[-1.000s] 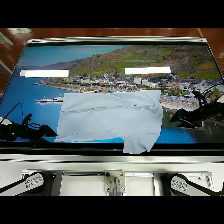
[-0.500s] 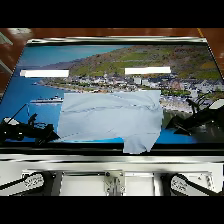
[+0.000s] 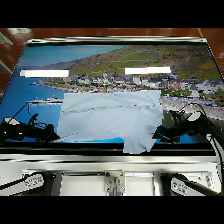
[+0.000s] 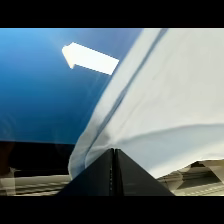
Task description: Fold the shirts.
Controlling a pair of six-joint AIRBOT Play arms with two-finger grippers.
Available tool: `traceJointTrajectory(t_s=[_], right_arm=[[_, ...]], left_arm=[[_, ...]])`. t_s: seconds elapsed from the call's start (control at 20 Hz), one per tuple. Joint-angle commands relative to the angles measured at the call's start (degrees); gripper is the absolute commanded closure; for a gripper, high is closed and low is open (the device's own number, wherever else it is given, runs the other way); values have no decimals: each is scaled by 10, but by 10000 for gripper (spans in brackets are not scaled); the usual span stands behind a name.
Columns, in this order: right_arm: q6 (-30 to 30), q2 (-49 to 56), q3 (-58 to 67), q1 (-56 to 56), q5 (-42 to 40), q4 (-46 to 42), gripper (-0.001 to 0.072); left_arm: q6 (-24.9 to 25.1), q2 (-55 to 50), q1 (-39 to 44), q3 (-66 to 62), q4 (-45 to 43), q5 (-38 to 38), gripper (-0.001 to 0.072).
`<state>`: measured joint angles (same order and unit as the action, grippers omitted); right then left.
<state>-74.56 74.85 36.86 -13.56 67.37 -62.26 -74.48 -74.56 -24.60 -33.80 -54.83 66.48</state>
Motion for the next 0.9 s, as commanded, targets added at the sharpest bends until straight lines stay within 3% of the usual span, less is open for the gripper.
traceJointTrajectory(t_s=[0.0,0.05,0.1,0.15,0.2,0.4,0.6,0.85], right_arm=[[-52,0,-16,35,-76,6,338],[-56,0,-16,47,-86,7,332],[-55,0,-16,58,-90,7,380],[-55,0,-16,64,-90,7,609],[-50,-1,-15,66,-88,8,646],[-6,-39,37,57,-56,6,647],[-28,-75,133,57,-71,22,648],[-31,-28,230,63,-158,78,648]], left_arm=[[6,0,0,-1,0,0,669],[6,0,-1,-1,0,0,669],[6,0,-1,-1,0,0,669],[9,0,-1,-1,0,0,669],[10,0,-1,-1,0,0,669],[19,15,-1,-29,0,3,670],[31,25,1,-123,9,0,671],[31,-25,45,-253,114,-43,671]])
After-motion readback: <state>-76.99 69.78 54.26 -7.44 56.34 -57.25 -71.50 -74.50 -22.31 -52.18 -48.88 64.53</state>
